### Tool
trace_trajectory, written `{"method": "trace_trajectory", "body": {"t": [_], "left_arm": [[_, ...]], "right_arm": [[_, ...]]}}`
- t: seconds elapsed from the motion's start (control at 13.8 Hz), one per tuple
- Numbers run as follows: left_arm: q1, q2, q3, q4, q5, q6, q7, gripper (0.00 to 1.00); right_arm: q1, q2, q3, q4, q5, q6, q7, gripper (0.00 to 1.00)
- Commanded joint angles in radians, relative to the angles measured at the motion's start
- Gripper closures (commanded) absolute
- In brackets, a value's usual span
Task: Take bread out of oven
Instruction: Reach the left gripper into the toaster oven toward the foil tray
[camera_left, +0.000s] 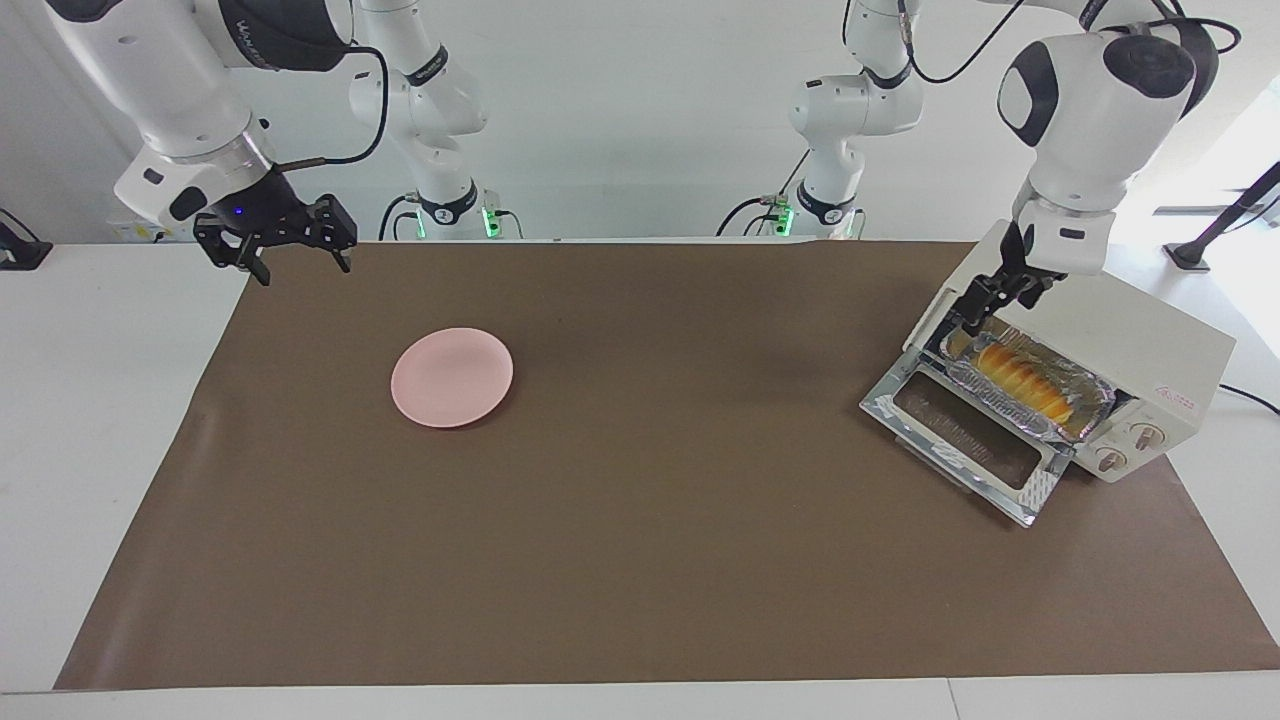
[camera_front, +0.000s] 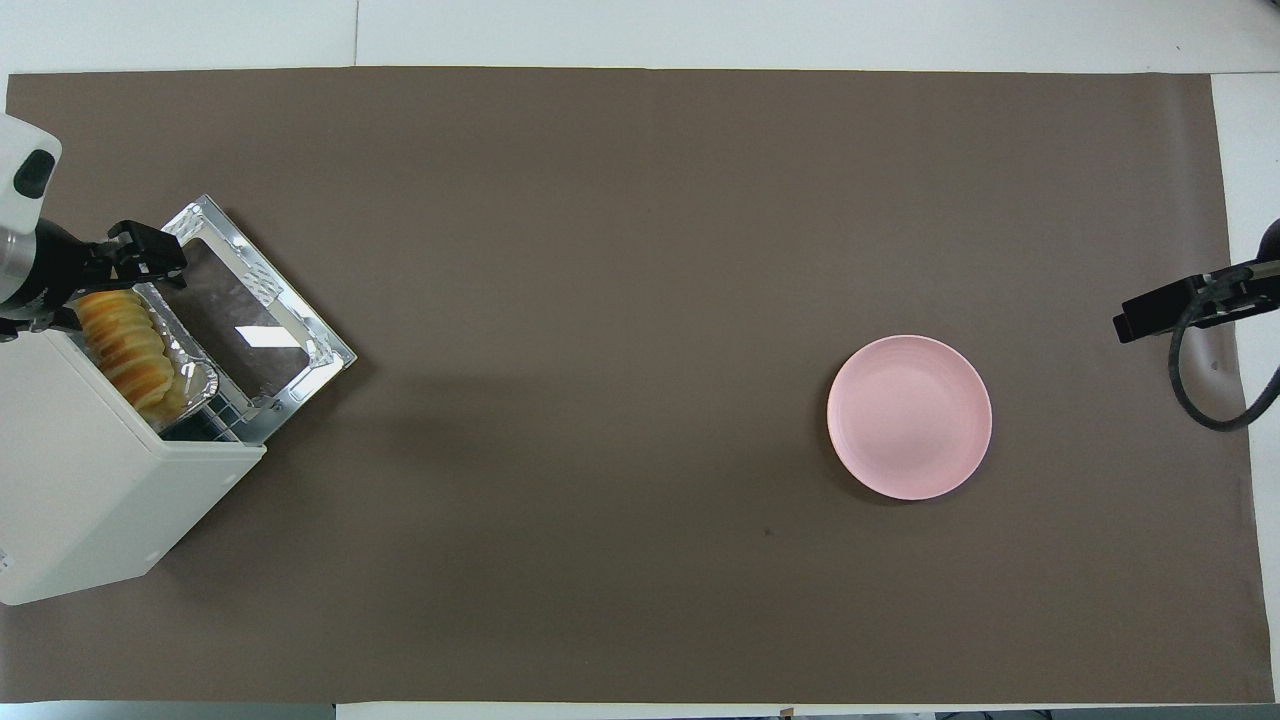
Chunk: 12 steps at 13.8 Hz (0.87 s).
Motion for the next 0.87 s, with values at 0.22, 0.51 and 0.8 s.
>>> {"method": "trace_trajectory", "body": {"t": [0.22, 0.51, 0.8], "left_arm": [[0.04, 0.193, -0.003, -0.022, 0.073, 0.259, -0.242, 0.0], [0.04, 0.207, -0.003, -0.055, 0.116, 0.266, -0.246, 0.0], [0.043, 0.198, -0.001, -0.102, 0.116, 0.292, -0.248, 0.0]], "right_arm": [[-0.017, -0.02, 0.011, -0.021, 0.002, -0.004, 0.002, 0.0], [-0.017, -0.02, 0.011, -0.019, 0.002, -0.004, 0.002, 0.0], [-0.017, -0.02, 0.011, -0.019, 0.002, -0.004, 0.002, 0.0]]}}
